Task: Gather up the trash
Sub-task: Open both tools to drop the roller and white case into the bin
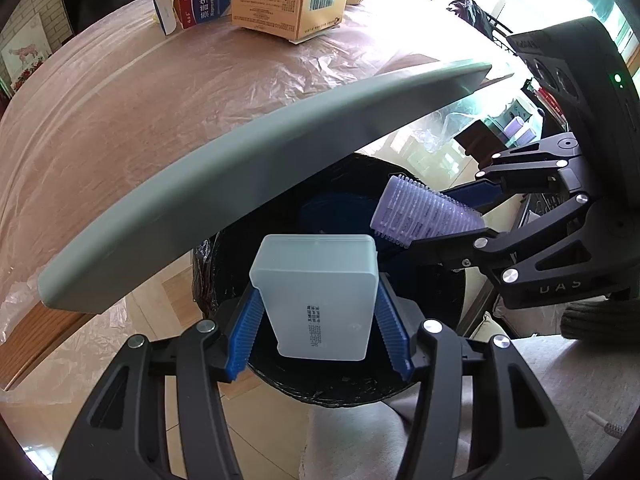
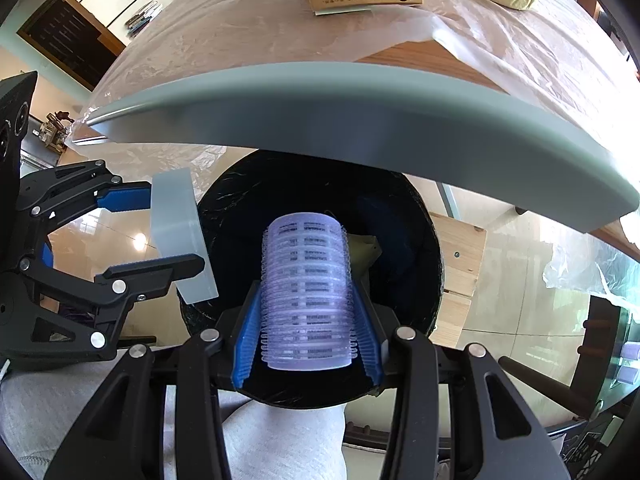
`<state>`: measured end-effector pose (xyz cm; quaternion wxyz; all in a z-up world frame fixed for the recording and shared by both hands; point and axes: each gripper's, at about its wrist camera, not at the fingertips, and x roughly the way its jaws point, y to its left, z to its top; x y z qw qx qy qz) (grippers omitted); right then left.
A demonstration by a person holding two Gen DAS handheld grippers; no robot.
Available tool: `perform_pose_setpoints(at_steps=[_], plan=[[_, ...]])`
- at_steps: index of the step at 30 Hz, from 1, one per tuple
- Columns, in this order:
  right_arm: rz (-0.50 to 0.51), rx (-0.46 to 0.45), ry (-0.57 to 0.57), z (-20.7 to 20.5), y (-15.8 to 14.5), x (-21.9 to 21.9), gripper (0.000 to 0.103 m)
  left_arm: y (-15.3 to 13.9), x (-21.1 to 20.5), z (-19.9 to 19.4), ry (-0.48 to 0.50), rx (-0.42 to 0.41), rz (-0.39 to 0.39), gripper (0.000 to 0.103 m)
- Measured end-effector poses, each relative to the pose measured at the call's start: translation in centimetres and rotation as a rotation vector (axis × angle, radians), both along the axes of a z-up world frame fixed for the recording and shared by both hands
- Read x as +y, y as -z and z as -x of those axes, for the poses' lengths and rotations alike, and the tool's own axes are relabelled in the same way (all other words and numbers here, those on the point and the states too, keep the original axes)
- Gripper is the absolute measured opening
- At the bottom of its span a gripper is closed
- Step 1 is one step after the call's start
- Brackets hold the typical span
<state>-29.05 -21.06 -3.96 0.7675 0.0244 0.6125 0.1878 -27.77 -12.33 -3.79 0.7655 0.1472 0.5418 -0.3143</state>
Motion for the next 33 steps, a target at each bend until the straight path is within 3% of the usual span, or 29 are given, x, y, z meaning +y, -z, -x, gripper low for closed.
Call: perform_pose_setpoints(at_steps=[33], plan=[[0.022,-0.006,0.023,-0.6,0.4,0.0,0.042,1.0,-1.2,-0.3,-0.004,-0.018,-0.061,0.055]])
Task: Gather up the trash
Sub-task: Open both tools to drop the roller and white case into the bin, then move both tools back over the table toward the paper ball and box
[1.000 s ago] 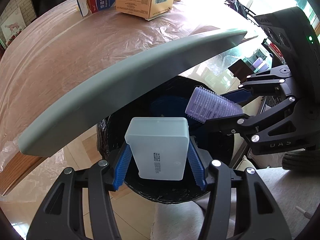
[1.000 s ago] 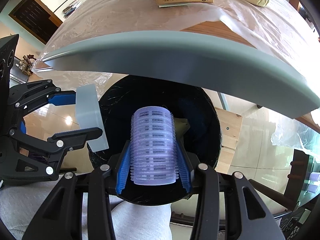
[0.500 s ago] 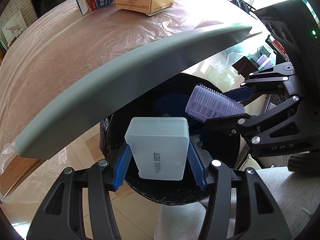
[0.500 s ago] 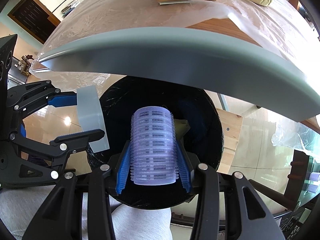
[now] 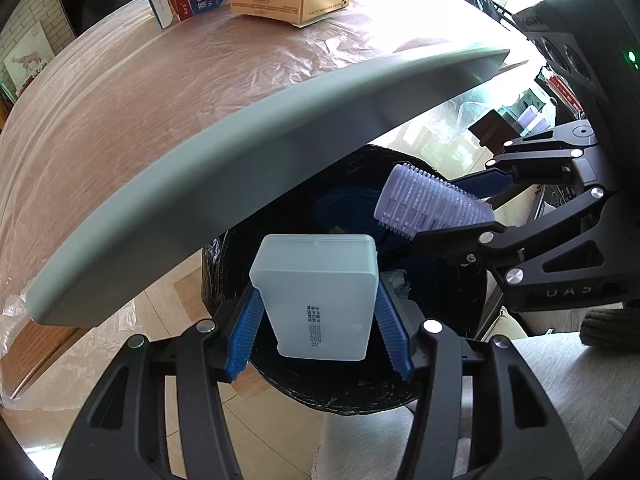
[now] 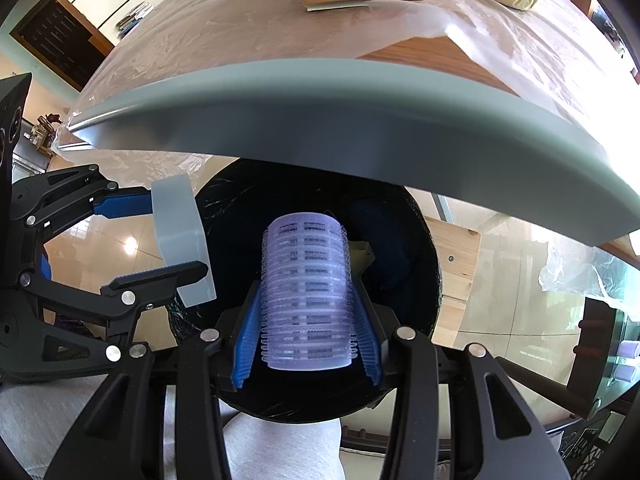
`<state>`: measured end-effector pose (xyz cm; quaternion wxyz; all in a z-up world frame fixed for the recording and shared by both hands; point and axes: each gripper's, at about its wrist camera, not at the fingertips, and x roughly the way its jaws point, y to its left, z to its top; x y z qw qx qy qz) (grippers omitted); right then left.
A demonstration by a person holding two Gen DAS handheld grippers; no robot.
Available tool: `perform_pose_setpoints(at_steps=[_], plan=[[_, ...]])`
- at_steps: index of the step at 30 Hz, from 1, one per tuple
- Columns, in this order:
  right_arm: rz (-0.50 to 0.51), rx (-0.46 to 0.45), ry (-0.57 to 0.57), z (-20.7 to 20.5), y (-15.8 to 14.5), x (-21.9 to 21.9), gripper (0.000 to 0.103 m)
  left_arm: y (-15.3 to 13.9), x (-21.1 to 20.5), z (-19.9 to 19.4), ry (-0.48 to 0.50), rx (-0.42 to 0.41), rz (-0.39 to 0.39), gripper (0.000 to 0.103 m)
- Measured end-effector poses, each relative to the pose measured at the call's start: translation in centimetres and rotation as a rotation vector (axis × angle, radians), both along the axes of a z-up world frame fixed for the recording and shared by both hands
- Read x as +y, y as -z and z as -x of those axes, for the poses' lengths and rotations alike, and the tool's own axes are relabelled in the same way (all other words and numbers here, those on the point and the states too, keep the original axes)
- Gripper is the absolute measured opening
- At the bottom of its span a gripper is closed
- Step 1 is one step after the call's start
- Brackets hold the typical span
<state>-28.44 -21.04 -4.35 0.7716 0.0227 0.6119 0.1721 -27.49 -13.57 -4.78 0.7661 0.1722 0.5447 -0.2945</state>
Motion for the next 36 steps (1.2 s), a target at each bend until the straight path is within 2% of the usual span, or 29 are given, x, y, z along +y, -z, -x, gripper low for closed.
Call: perform_pose_setpoints(at_steps=[15,18,19,20,21,22,24,28,29,31,33,36], plan=[[-0.001,0.002,0.003,0.0,-0.1,0.0,0.042,0.1,-0.3,0.2,0.003,-0.001,-0.001,0.055],[-0.033,-0.003,0.009,0.1,-0.3,-0.3,0.045,-0.1,-0.3,0.3,0.021,0.022,0.04,0.056],[-0.038,-0.009,0.023,0.1,-0.4,-0.4,0.048,-0.1,-0.3,0.3,0.022,0.017,0.041,0.058],[-0.052,-0.012,0.041,0.1,-0.5,-0.8,0.064,-0.2,-0.3,0.3,0.022,0.006,0.035,0.063],[-0.081,-0.016,0.063,0.1,-0.7,-1.4,0.074,-0.4,-0.3,0.5,0.023,-0.01,0.031,0.072],[-0.103,-0.019,0.082,0.2,-0.9,-1.8,0.075,-0.6,-0.3,0.6,0.024,-0.022,0.031,0.076],[-0.123,-0.027,0.105,0.5,-1.5,-2.7,0.075,-1.1,-0.1,0.8,0.027,-0.034,0.037,0.076],[-0.089,-0.081,0.117,1.4,-3.6,-4.1,0.076,-2.6,0.7,1.2,0.031,-0.066,0.061,0.076],[-0.078,-0.101,0.121,1.6,-4.3,-4.3,0.078,-3.3,0.9,1.2,0.029,-0.074,0.079,0.077],[-0.066,-0.158,0.136,1.7,-6.3,-5.4,0.084,-5.2,1.6,1.2,0.019,-0.095,0.137,0.088],[-0.046,-0.225,0.159,1.5,-8.3,-6.3,0.091,-6.9,1.9,0.7,0.013,-0.093,0.212,0.093],[-0.001,-0.318,0.206,0.4,-10.8,-7.8,0.096,-9.1,1.9,-0.1,-0.016,-0.141,0.259,0.095]])
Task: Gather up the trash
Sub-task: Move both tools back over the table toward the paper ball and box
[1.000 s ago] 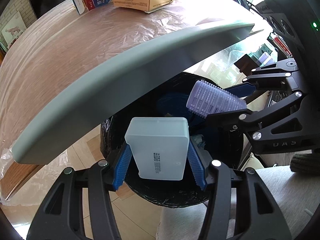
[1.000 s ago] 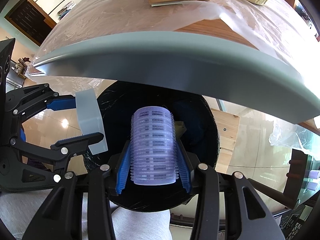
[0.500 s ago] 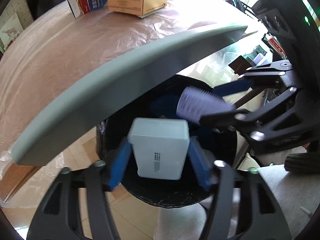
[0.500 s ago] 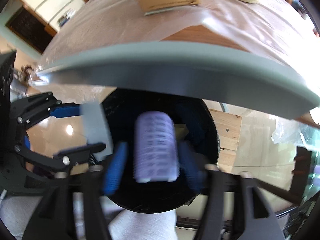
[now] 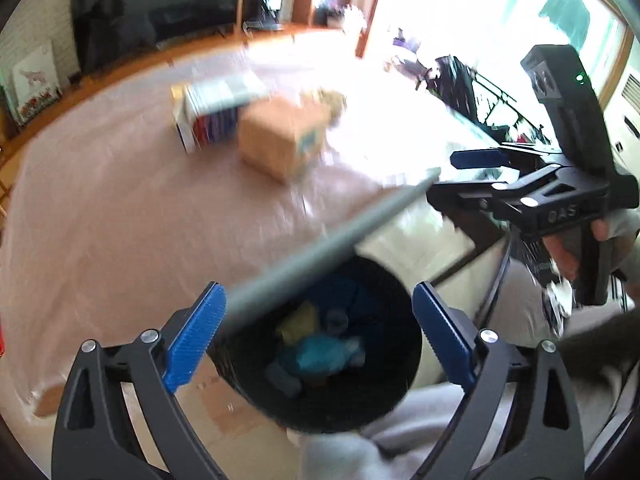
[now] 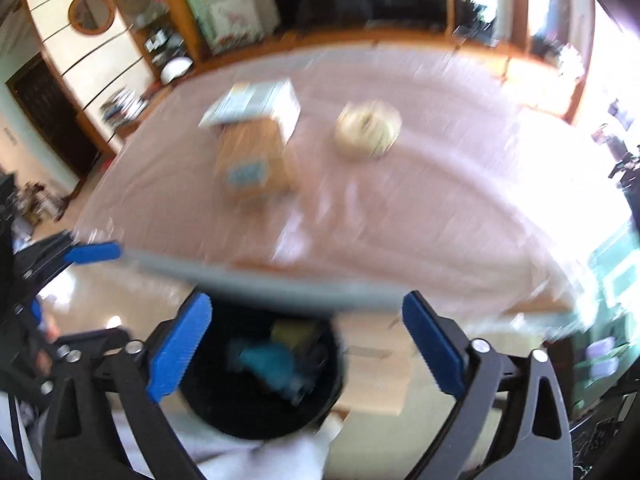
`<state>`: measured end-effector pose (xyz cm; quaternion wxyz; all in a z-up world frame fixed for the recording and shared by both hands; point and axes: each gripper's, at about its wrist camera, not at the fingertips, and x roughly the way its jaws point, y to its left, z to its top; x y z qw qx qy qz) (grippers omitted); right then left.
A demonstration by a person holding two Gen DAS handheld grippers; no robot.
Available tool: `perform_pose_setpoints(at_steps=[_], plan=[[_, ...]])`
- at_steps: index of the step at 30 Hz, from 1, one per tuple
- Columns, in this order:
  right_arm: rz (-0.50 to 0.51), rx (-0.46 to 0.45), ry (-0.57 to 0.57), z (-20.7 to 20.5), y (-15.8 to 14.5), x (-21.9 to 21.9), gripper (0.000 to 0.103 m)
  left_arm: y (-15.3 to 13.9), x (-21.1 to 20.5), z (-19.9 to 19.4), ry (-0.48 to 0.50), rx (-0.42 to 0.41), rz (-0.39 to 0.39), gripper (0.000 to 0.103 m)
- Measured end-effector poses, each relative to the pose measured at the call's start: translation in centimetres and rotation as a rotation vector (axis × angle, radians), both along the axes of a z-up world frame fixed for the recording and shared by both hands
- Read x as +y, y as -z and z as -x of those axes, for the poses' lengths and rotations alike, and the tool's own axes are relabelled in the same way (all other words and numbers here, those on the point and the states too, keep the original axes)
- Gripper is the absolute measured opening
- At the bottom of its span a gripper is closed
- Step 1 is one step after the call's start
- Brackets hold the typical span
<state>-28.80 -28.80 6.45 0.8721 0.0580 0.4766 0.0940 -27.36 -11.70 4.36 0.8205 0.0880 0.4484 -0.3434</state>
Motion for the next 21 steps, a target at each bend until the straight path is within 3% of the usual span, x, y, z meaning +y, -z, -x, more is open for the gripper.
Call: perform_pose_setpoints(at_steps=[3,7,10,15,21], plan=[[0.037,-0.052,0.035,-2.1,-1.4,-1.2,0.099,-1.6,-0.6,-1.5,-0.013,-0.019,0.046,0.095],[0.157,-0.095,0.038,-5.8,-1.6,-1.8,0.099,-1.8,-2.0,-3.7,-0.025,-0.101,-0.006,0.095],[0.203,-0.086,0.014,-8.7,-1.1,-1.7,0.099,-1.2,-3.3,-5.3,-0.002,-0.107,-0.051,0.095],[0.156,-0.018,-0.04,-11.7,0.7,-2.1,0.099,-0.2,-5.6,-8.0,0.065,-0.089,-0.094,0.095],[0.11,0.0,-0.061,-13.6,1.4,-2.8,0.098,0.9,-6.8,-9.9,0.125,-0.073,-0.116,0.095]])
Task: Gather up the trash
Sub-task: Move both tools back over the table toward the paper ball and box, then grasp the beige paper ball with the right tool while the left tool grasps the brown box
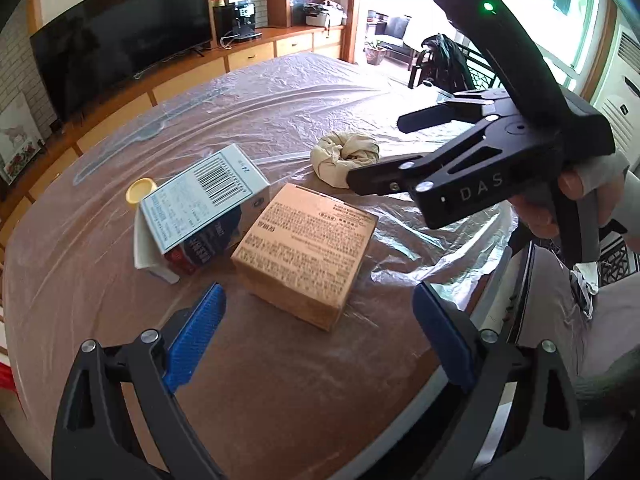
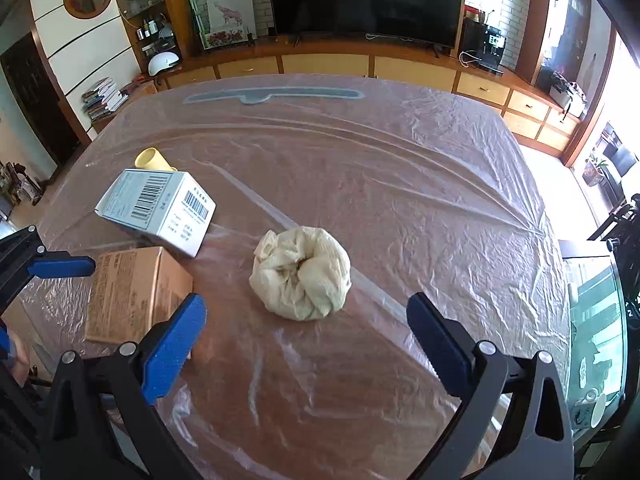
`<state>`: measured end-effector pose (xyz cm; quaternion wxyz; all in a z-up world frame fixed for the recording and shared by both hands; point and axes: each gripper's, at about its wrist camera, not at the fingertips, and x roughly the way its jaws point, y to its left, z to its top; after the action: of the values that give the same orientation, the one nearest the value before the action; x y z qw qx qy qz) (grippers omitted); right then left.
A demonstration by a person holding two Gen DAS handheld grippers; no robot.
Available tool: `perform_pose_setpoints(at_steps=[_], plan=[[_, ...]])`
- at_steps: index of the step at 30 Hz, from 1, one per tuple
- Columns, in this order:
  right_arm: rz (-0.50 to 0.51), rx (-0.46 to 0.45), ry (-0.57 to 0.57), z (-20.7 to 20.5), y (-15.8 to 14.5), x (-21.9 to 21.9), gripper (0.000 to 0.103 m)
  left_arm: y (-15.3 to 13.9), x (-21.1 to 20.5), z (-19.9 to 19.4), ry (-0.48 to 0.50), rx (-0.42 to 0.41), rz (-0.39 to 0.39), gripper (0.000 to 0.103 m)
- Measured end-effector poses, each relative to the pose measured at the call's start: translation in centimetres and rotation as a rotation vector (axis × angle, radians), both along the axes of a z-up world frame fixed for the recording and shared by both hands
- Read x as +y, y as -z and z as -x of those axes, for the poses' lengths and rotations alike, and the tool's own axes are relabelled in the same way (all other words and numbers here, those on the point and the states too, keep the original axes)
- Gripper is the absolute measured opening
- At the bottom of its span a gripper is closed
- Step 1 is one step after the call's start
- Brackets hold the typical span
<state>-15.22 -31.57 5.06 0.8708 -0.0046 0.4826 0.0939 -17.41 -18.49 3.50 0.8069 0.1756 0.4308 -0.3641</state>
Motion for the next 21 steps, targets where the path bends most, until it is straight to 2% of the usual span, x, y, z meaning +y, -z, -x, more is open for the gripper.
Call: perform_pose_setpoints(at_steps=[6,11,18,21], plan=[[-0.022,0.034,-0.057,-1.2,0.7,0.8,0.084,0.7,-1.1,-0.9,0.054,-0.016,-0.037,0.095],[-0.041,0.048,-0.08,-1.6,1.2,1.4,0.078,1.0,-1.3,-1.6,0.089,0.017,-0.014,0.094],[-0.052,0.046,-0.083,-2.4,1.2,2.2,0.078,1.3,-1.3,-2.1,0.11,0.098,0.04,0.069],[-0.064,0.036,-0.076,-2.8,1.2,2.3,0.078,1.4,-1.0,-2.4,0.115,0.126,0.062,0.067]])
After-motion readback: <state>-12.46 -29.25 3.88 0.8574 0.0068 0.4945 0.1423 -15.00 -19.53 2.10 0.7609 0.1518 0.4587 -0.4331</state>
